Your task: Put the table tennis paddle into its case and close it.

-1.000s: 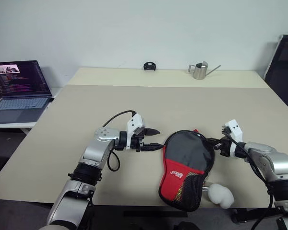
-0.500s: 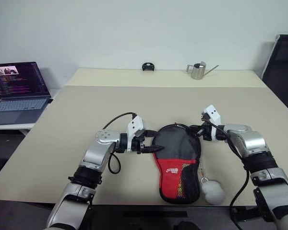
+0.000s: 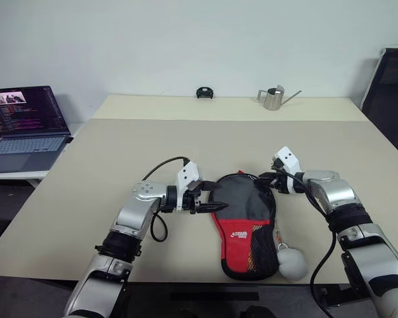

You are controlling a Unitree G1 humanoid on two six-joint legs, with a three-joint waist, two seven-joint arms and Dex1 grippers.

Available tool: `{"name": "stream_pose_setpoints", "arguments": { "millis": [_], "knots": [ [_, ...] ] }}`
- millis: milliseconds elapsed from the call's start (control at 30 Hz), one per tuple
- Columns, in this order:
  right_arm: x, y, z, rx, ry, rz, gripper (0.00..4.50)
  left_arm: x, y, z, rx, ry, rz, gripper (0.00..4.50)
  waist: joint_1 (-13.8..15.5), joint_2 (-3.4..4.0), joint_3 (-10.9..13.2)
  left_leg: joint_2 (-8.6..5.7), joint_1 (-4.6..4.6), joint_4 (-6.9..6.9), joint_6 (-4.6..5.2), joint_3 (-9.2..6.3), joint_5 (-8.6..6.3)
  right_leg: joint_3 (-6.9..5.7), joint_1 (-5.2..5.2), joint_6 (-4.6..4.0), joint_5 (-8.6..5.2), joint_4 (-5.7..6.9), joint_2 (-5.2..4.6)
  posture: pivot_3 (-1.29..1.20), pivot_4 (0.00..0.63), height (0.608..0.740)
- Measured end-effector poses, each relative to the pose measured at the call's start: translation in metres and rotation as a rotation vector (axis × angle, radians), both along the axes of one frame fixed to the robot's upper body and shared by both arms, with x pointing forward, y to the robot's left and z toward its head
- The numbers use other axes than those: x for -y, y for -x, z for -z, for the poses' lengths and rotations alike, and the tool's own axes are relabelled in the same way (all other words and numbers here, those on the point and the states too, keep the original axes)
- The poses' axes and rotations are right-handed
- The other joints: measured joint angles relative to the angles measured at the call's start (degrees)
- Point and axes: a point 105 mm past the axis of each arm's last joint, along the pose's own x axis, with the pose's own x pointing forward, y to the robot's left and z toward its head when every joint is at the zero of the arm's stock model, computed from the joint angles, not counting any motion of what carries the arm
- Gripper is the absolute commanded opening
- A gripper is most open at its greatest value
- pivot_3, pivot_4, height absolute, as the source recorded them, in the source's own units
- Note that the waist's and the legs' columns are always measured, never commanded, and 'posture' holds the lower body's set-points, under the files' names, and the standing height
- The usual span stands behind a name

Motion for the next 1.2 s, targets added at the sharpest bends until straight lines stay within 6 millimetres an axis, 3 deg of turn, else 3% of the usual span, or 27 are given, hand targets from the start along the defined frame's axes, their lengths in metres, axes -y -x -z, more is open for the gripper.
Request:
{"name": "stream_pose_setpoints", "arguments": {
  "millis": [133, 233, 300, 400, 533, 800, 1000, 1200],
  "knots": [
    [0.000, -0.006, -0.010, 0.045, -0.056, 0.062, 2.41, 0.009, 0.002, -0.001, 0.008, 0.004, 0.033, 3.32, -0.02, 0.02, 0.01, 0.00, -0.01, 0.01, -0.01, -0.01, 0.00, 0.00, -0.01, 0.00, 0.00, 0.01, 0.00, 0.00, 0.150, 0.740],
    [0.002, -0.007, -0.037, 0.110, -0.137, 0.097, 2.41, 0.015, -0.001, -0.001, 0.016, 0.000, 0.051, 3.32, 0.06, 0.09, 0.05, 0.00, -0.10, 0.04, 0.00, -0.03, 0.00, -0.03, -0.04, 0.00, 0.00, 0.01, 0.00, 0.00, 0.150, 0.740],
    [0.007, 0.003, -0.057, 0.150, -0.180, 0.097, 2.41, 0.026, -0.004, -0.002, 0.026, -0.005, 0.081, 3.32, 0.32, 0.08, 0.05, 0.00, -0.26, 0.07, 0.00, -0.12, 0.00, -0.11, -0.08, 0.00, 0.00, -0.03, 0.00, 0.00, 0.150, 0.740],
    [0.017, 0.022, -0.068, 0.153, -0.200, 0.107, 2.41, 0.036, -0.008, -0.004, 0.046, -0.015, 0.121, 3.32, 0.89, 0.08, 0.05, -0.04, -0.66, 0.19, 0.00, -0.15, 0.00, -0.13, -0.42, 0.00, 0.01, 0.00, -0.01, 0.00, 0.150, 0.740],
    [0.037, 0.060, -0.061, 0.096, -0.174, 0.130, 2.41, 0.049, -0.014, 0.001, 0.045, -0.038, 0.162, 3.32, 1.67, 0.09, 0.05, -0.08, -0.82, 0.19, 0.03, -0.17, -0.02, -0.16, -0.52, 0.00, 0.00, -0.01, -0.02, 0.00, 0.150, 0.740],
    [0.042, 0.139, -0.063, -0.041, -0.175, 0.045, 2.41, 0.073, -0.009, 0.014, 0.050, -0.059, 0.251, 3.32, 1.48, 0.05, 0.08, -0.10, -0.70, 0.20, 0.31, -0.13, -0.16, -0.12, -0.44, 0.01, 0.00, 0.05, 0.01, 0.00, 0.150, 0.740],
    [0.041, 0.179, -0.068, -0.088, -0.190, 0.023, 2.41, 0.076, -0.006, 0.028, 0.050, -0.113, 0.282, 3.32, 1.70, 0.02, 0.10, -0.10, -0.66, 0.22, 0.34, -0.17, -0.16, -0.16, -0.37, 0.01, 0.01, 0.06, 0.04, 0.00, 0.150, 0.740],
    [0.030, 0.209, -0.053, -0.143, -0.113, -0.011, 2.41, 0.077, -0.008, 0.033, 0.064, -0.125, 0.270, 3.32, 1.75, -0.02, 0.11, -0.13, -0.61, 0.25, 0.35, -0.17, -0.16, -0.16, -0.30, 0.03, 0.02, 0.08, 0.04, 0.00, 0.150, 0.740]
  ]
}}
